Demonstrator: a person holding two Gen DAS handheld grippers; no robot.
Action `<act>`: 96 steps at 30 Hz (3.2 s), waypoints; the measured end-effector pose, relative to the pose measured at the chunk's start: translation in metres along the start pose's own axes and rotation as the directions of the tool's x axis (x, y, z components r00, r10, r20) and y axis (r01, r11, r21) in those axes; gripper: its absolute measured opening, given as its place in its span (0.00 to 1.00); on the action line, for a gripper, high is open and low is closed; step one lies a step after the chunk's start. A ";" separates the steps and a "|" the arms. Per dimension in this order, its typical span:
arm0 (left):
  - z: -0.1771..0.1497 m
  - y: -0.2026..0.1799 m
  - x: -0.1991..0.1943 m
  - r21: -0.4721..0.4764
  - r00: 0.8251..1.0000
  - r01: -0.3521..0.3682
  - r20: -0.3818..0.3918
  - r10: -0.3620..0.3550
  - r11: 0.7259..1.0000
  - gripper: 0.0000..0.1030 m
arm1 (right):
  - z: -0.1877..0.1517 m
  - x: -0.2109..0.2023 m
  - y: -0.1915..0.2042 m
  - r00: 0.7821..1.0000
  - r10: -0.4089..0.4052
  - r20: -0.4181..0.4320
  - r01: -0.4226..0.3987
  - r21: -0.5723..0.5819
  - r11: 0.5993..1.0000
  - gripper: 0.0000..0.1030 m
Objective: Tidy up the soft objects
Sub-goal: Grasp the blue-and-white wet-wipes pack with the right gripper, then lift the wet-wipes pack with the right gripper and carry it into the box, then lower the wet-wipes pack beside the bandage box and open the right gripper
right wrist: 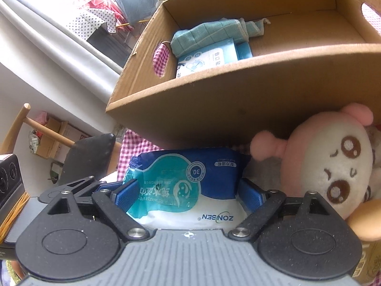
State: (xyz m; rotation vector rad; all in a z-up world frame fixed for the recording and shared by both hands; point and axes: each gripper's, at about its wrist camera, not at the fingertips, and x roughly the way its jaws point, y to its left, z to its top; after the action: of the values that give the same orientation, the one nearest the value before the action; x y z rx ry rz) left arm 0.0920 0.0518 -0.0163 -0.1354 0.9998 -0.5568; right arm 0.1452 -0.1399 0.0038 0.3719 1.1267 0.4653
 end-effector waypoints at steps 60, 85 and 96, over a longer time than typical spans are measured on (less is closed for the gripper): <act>0.114 -0.052 -0.028 0.171 0.945 -0.183 0.304 0.124 0.968 0.98 | 0.115 -0.084 0.020 0.970 0.102 0.221 -0.056 -0.208 0.977 0.54; 0.116 -0.008 -0.012 0.055 0.990 -0.112 0.096 0.106 0.992 0.99 | 0.176 0.022 -0.074 0.974 0.021 -0.226 -0.026 -0.018 1.000 0.66; 0.066 0.024 -0.048 -0.061 0.975 -0.075 0.204 0.086 0.995 0.99 | 0.168 0.074 -0.055 0.914 -0.042 -0.404 0.033 -0.028 0.999 0.75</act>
State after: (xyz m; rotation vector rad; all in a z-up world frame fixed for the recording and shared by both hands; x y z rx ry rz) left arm 0.1354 0.0872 0.0474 -0.1952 0.8141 -0.4329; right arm 0.3355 -0.1560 -0.0161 0.2393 1.5284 0.5343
